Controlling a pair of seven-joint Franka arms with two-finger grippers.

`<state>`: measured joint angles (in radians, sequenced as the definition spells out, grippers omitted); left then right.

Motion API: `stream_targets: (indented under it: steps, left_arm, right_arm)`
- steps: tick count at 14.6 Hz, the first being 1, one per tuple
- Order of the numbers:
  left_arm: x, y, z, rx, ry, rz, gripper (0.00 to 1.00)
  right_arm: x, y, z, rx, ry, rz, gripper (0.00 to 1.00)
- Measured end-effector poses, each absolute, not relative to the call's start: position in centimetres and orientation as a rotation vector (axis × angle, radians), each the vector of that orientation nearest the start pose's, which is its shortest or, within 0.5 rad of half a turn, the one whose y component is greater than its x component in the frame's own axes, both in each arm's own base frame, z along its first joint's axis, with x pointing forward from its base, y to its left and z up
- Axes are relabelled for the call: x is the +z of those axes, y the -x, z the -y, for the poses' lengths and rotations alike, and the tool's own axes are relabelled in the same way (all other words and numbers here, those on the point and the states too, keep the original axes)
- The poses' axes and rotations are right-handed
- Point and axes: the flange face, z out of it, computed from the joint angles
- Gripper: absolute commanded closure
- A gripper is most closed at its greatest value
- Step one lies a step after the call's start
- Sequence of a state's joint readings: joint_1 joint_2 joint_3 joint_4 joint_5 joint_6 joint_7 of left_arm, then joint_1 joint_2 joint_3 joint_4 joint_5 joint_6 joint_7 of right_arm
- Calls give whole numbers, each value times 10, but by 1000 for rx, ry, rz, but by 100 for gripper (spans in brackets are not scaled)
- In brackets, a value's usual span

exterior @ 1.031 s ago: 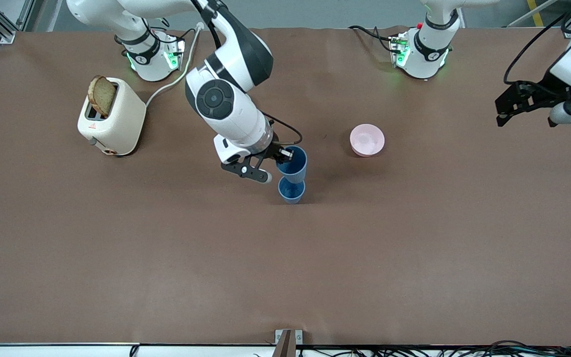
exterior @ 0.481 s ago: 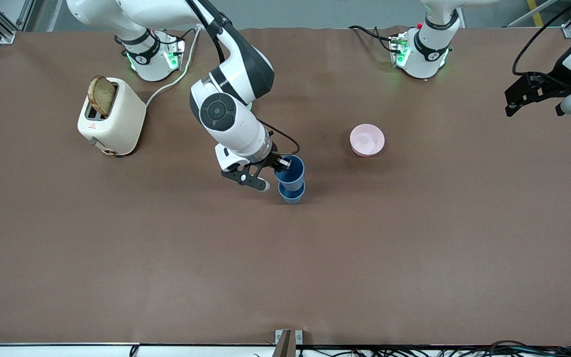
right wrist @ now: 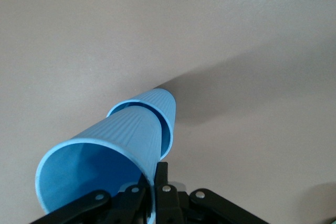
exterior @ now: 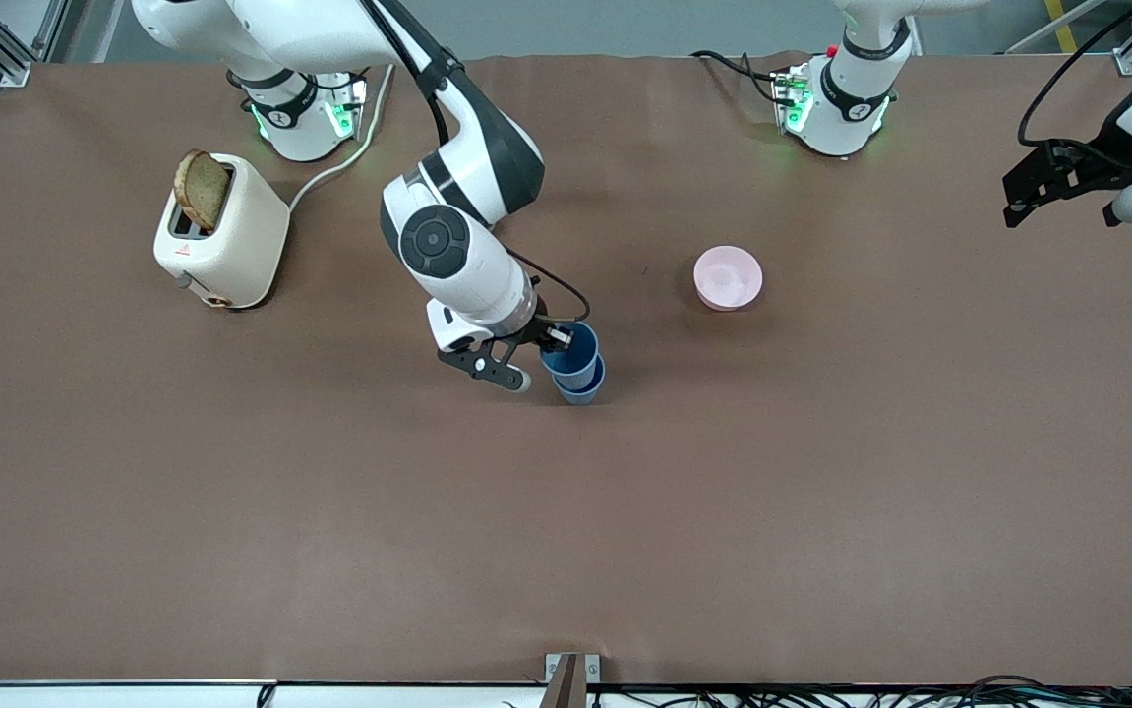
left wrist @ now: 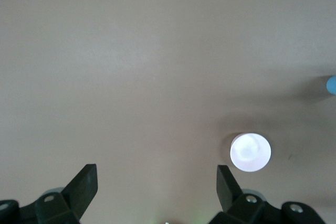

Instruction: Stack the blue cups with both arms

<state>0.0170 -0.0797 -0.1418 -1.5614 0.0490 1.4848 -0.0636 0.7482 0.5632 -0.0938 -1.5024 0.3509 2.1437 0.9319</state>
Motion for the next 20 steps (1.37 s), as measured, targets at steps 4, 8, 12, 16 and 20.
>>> stream_targets:
  steps: [4,8,12,16,20]
  left_arm:
    - [661,-514,76,15,3081,-115,0]
    - [659,-513,78,29,3099,-101,0]
    - [658,-511,77,55,3097,-101,0]
    - [667,-506,74,49,3096,-92,0]
    - [667,-506,73,49,3096,-89,0]
  right_arm:
    - [330,-550,-457,173,2851,-629,90]
    - [309,-549,-461,167,2862,-627,83]
    - [296,-546,-468,160,2866,-618,54]
    - [303,-550,-466,144,2858,-622,10]
    - [373,-580,-428,14,2855,-653,0]
